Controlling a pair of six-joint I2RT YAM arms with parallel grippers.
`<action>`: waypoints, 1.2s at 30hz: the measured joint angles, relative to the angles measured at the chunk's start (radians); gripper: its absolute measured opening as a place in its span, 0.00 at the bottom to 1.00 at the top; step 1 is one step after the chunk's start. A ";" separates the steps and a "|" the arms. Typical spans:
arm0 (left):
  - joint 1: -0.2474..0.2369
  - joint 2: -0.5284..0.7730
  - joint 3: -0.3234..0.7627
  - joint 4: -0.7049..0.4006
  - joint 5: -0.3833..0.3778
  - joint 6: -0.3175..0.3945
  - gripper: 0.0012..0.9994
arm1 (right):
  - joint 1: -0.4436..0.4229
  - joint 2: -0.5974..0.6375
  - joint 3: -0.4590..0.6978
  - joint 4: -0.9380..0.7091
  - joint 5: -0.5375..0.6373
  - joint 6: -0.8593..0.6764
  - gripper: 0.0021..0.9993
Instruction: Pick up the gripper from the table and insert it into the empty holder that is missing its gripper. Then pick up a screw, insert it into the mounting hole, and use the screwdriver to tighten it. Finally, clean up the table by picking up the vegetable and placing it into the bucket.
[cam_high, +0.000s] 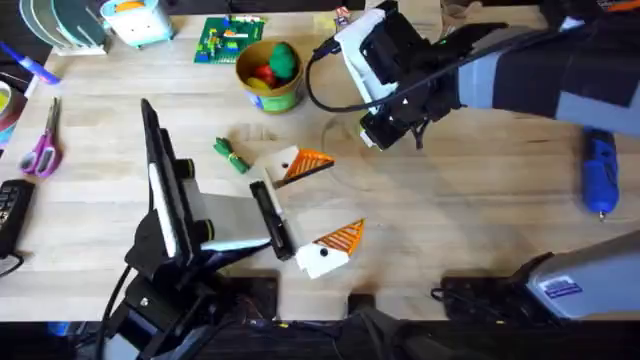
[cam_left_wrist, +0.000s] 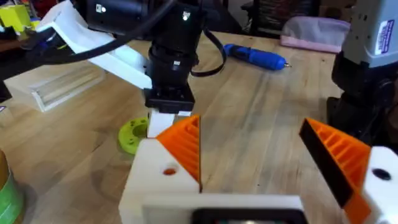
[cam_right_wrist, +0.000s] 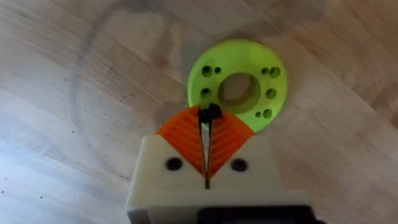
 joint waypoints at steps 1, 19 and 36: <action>0.000 0.000 0.000 0.000 0.000 0.000 0.99 | 0.000 0.000 0.000 0.000 0.000 0.000 0.01; 0.000 0.000 0.000 0.000 0.000 0.000 0.99 | 0.000 -0.215 0.094 -0.180 -0.004 0.005 0.01; 0.000 0.000 0.000 0.000 0.000 0.000 0.99 | 0.287 -0.156 0.704 -0.644 -0.224 0.086 0.00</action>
